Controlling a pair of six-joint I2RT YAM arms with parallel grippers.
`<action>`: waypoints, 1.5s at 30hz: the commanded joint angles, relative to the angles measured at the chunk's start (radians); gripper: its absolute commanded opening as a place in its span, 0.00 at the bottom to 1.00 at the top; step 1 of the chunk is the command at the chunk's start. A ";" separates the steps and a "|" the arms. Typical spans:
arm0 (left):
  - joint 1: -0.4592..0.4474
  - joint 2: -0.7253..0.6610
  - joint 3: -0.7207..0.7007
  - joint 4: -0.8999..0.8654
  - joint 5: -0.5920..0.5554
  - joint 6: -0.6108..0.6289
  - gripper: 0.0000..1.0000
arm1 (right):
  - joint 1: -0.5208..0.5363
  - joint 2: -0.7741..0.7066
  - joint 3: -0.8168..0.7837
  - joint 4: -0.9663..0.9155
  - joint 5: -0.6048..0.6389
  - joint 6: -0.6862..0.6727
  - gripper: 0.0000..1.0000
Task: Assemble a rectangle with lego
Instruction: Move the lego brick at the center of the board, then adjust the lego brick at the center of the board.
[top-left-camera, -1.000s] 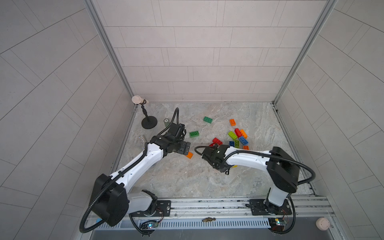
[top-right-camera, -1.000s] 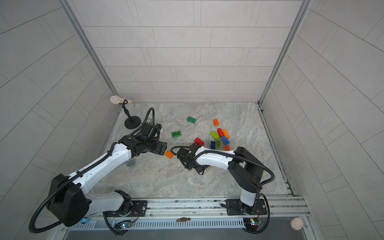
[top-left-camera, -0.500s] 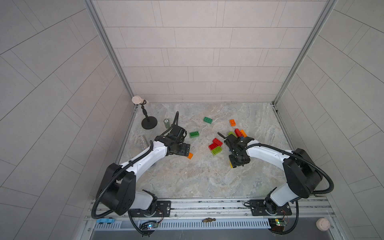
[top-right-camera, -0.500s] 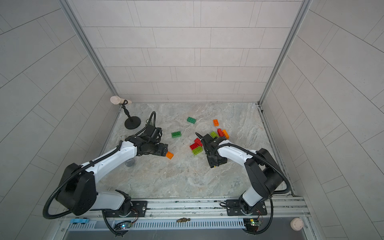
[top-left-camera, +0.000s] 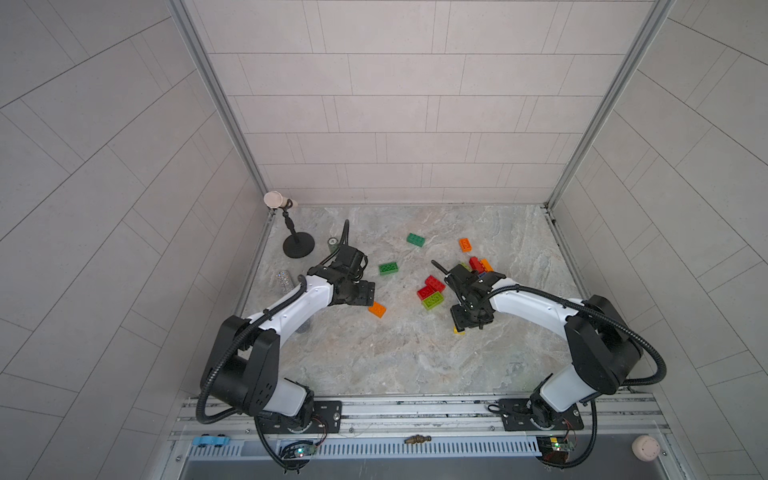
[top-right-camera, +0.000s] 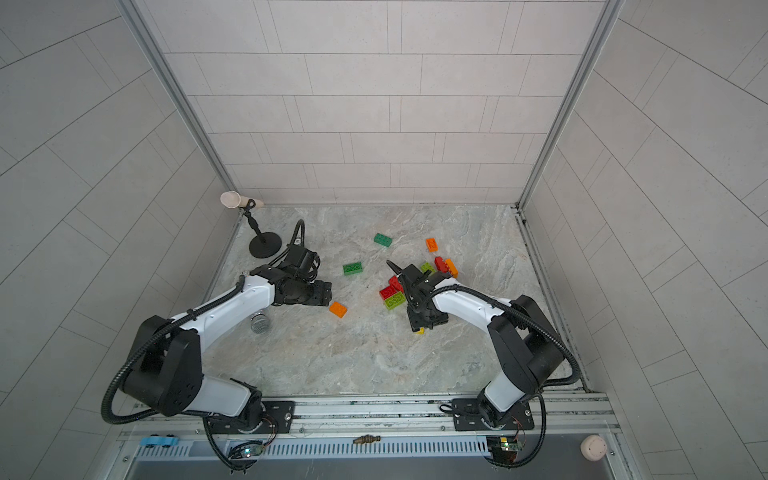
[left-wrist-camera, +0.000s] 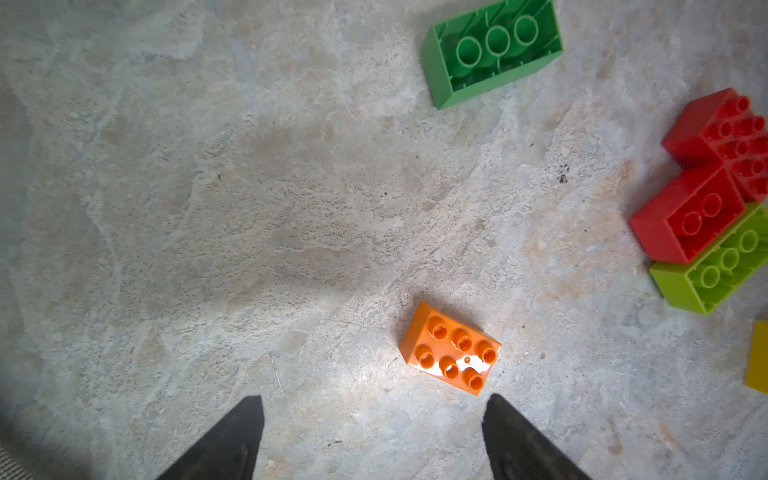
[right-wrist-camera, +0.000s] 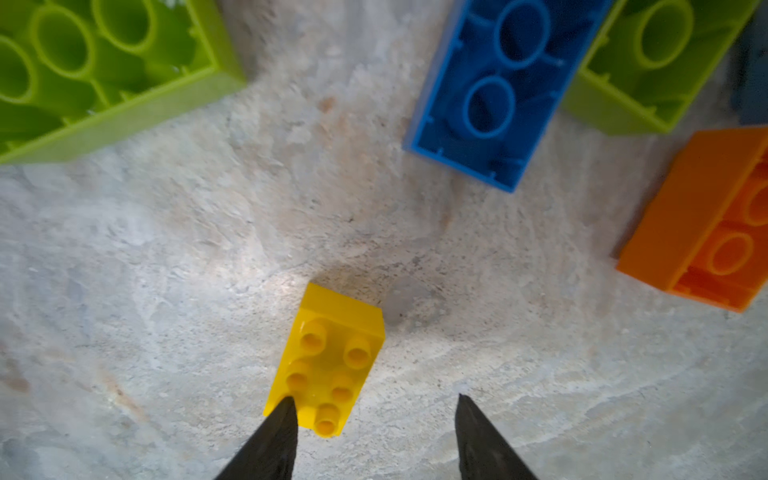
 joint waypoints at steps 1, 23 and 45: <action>0.017 0.000 0.022 0.012 -0.024 -0.016 0.87 | 0.012 0.026 0.010 0.021 0.002 0.034 0.63; 0.026 0.128 0.037 0.098 0.063 -0.038 0.66 | 0.169 0.125 0.134 -0.036 0.045 -0.087 0.28; -0.103 0.324 0.095 0.221 0.280 -0.128 0.33 | 0.239 0.190 0.235 -0.020 -0.022 -0.143 0.24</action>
